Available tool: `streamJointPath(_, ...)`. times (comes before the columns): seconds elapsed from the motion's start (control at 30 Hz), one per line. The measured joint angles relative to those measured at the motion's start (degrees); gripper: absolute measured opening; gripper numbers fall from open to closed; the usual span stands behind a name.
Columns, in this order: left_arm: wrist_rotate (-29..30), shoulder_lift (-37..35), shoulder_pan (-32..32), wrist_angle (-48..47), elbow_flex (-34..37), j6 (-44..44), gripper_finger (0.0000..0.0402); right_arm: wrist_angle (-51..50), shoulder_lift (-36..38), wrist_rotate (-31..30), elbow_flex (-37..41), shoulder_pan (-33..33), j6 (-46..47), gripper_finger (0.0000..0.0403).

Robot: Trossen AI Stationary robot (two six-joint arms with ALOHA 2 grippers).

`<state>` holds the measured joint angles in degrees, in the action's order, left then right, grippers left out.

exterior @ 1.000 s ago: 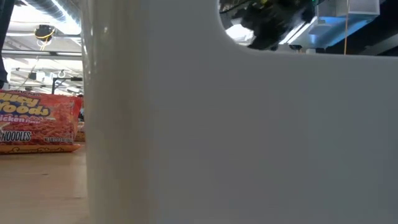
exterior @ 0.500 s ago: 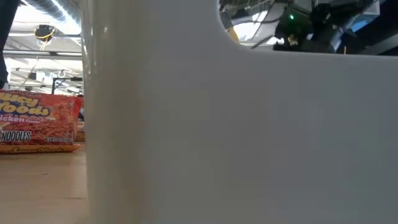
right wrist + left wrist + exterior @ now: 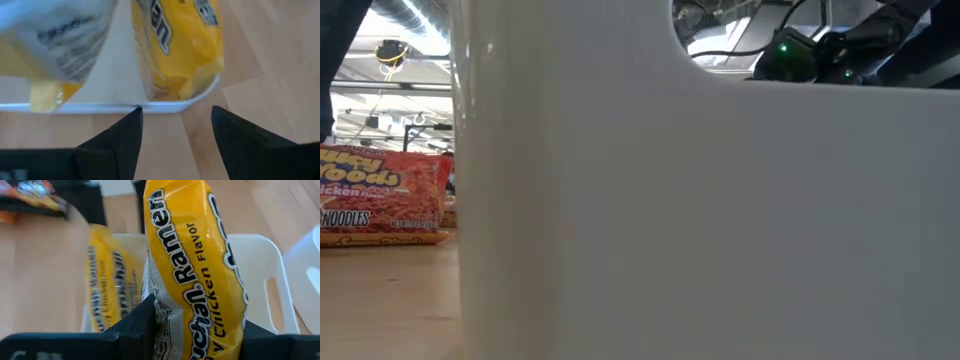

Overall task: Sort Maruchan noodles
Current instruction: Put the top yellow noodle pack in the top left white bin

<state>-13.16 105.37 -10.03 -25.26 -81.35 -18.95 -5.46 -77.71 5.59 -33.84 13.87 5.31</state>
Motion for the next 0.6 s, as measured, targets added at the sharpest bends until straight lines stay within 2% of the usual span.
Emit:
streamJointPath(0.23, 0.48, 2.23, -0.08, 0.42, -0.03, -0.95, 0.0117, 4.35, -1.27, -3.9, 0.01, 0.02, -1.55, 0.0214)
streamJointPath(0.47, 5.9, 2.31, -0.12, -0.07, -0.03, -0.59, 0.0117, 5.91, -1.29, -6.5, 0.01, 0.02, -2.61, 0.0214)
streamJointPath(0.6, 6.14, 2.31, -1.02, -1.93, -0.03, 2.31, 0.0117, 5.9, -1.29, -6.52, 0.01, 0.02, -2.61, 0.0214)
